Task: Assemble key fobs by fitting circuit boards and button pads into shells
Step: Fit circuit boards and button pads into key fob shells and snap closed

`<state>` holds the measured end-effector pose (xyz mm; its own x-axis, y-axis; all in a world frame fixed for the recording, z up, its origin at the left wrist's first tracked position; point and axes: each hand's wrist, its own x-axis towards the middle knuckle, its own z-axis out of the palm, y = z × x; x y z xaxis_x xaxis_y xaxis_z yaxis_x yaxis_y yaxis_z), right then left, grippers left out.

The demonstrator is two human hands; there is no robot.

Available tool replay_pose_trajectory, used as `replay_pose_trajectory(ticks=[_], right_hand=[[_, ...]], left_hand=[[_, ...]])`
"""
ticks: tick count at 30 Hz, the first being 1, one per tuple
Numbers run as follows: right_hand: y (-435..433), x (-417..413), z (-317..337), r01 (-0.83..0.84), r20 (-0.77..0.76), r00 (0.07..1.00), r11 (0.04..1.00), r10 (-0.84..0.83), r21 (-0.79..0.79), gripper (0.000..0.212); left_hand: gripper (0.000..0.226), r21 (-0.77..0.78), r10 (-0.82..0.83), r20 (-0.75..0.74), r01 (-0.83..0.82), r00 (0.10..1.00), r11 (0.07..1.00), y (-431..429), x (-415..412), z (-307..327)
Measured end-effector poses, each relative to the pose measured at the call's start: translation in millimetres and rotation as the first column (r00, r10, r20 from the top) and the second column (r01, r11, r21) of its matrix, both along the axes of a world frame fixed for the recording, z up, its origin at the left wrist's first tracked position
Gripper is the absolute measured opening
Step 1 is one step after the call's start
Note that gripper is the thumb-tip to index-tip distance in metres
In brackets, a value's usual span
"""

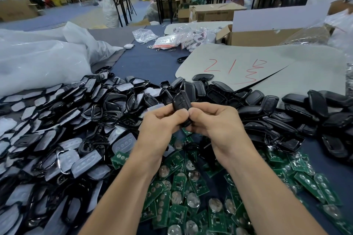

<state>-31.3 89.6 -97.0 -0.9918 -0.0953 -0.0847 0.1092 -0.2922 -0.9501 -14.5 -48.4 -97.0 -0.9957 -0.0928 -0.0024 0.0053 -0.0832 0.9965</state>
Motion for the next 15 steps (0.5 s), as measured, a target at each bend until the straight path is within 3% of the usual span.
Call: replay_pose_trajectory(ticks=[2,7,11,15], right_hand=[[-0.9,1.0,-0.3,-0.013,0.011,1.0,1.0,0.013,-0.022,0.013],[-5.8,4.8,0.9,-0.067,0.011,0.998,0.997,0.068,-0.046,0.014],[-7.8,6.6,1.5,-0.162,0.039,0.986,0.985,0.164,-0.05,0.011],[-5.7,6.2,0.5,-0.187,0.058,0.98,0.982,0.188,-0.029,0.016]], left_hand=[[0.017,0.052,0.016,0.007,-0.016,1.0,0.999,0.2,-1.3,-1.0],[0.035,0.159,0.106,0.001,-0.105,0.994,0.982,3.8,-1.6,3.0],[0.037,0.1,0.243,-0.041,-0.238,0.969,0.966,6.3,-3.3,0.8],[0.042,0.072,0.247,-0.043,-0.244,0.968,0.967,3.9,-3.1,-0.4]])
